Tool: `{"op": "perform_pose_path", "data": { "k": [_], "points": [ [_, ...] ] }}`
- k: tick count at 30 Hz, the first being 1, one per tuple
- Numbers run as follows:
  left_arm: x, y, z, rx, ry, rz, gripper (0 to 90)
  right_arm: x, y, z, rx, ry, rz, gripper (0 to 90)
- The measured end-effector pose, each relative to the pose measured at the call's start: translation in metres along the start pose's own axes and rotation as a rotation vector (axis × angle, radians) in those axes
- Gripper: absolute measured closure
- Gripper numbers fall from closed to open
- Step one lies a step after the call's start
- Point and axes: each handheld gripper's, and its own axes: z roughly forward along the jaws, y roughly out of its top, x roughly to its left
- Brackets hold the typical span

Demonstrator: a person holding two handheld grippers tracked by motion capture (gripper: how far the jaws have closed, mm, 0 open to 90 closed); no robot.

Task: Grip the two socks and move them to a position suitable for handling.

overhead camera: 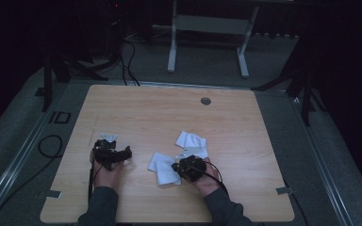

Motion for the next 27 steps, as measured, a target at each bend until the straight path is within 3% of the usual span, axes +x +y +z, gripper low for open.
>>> {"op": "perform_pose_path", "data": {
  "k": [1, 5, 10, 11, 15, 21, 27],
  "points": [
    [0.000, 0.000, 0.000, 0.000, 0.000, 0.000, 11.5, 0.002, 0.004, -0.008, -0.031, 0.006, -0.005, 88.4],
    [0.000, 0.000, 0.000, 0.000, 0.000, 0.000, 11.6, 0.004, 0.011, -0.025, -0.070, 0.013, -0.005, 88.3],
    [0.000, 0.000, 0.000, -0.001, 0.000, -0.002, 11.6, 0.003, 0.013, -0.036, -0.089, 0.004, -0.008, 88.3],
    [0.000, 0.000, 0.000, -0.002, 0.000, -0.002, 11.6, 0.000, 0.013, -0.048, -0.106, -0.003, -0.007, 88.3],
    [0.000, 0.000, 0.000, -0.001, 0.000, -0.001, 11.6, -0.004, 0.010, -0.060, -0.113, -0.025, -0.007, 88.3],
    [-0.001, 0.000, 0.000, -0.001, -0.002, 0.000, 11.8, -0.021, -0.007, -0.085, -0.115, -0.083, 0.026, 88.1],
    [-0.001, 0.000, 0.000, 0.000, -0.002, 0.002, 11.8, -0.033, -0.028, -0.095, -0.109, -0.109, 0.077, 88.1]
  ]
}}
